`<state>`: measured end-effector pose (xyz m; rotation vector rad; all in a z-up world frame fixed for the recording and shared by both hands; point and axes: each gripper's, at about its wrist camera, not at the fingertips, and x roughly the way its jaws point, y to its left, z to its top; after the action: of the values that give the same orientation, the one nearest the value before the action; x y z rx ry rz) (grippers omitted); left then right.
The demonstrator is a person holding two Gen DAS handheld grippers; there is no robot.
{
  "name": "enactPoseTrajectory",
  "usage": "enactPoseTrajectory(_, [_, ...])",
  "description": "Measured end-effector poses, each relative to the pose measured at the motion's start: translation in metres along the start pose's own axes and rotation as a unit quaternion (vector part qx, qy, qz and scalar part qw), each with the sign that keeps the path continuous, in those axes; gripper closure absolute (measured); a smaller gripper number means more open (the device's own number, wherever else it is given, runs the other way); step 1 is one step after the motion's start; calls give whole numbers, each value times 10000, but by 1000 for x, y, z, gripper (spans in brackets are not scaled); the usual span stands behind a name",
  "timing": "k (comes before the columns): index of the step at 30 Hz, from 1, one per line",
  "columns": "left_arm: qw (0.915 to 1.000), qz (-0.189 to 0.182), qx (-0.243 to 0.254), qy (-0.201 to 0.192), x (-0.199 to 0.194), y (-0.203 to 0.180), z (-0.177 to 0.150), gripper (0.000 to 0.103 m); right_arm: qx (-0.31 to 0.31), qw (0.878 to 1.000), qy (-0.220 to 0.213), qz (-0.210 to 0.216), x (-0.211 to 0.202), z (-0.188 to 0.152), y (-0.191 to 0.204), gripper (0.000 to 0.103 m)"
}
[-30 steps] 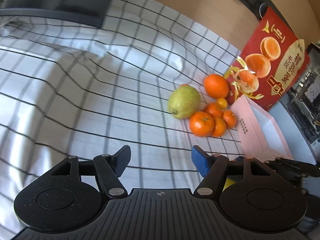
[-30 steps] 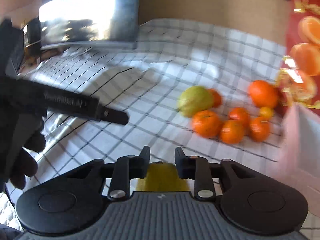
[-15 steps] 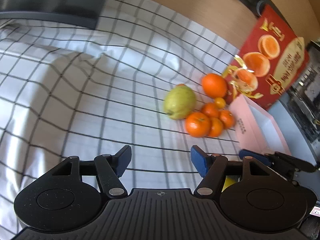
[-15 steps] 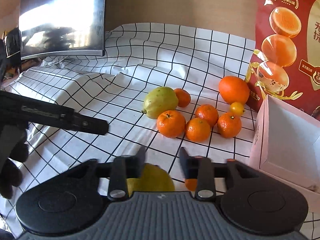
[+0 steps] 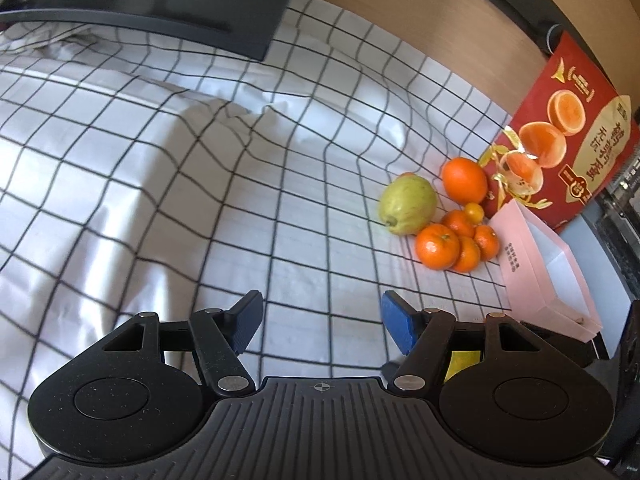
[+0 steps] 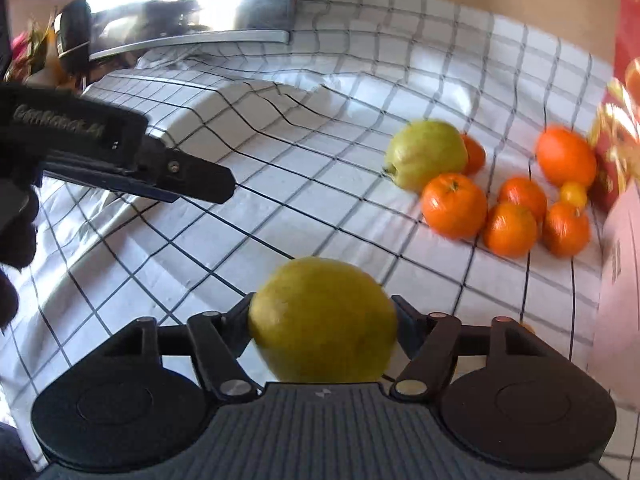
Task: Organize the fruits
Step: 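Close the right tool around the large green pomelo and lift it, then carry the pomelo toward the pink box with the right tool while the left tool grasps a small mandarin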
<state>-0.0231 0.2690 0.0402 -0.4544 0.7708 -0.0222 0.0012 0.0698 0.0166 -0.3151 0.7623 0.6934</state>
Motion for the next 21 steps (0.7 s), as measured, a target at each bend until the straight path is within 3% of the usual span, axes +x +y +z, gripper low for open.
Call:
enactPoseTrajectory(10, [9987, -172, 235, 426, 19, -10, -12, 32, 209, 9993, 1, -310, -21, -10, -7, 39])
enactPoseTrajectory(16, [9925, -643, 815, 649, 42, -55, -14, 33, 862, 9917, -81, -947, -59, -32, -47, 39])
enactPoseTrajectory(21, [9824, -955, 1412, 769, 58, -97, -18, 33, 1496, 9743, -103, -1683, -89, -59, -91, 39])
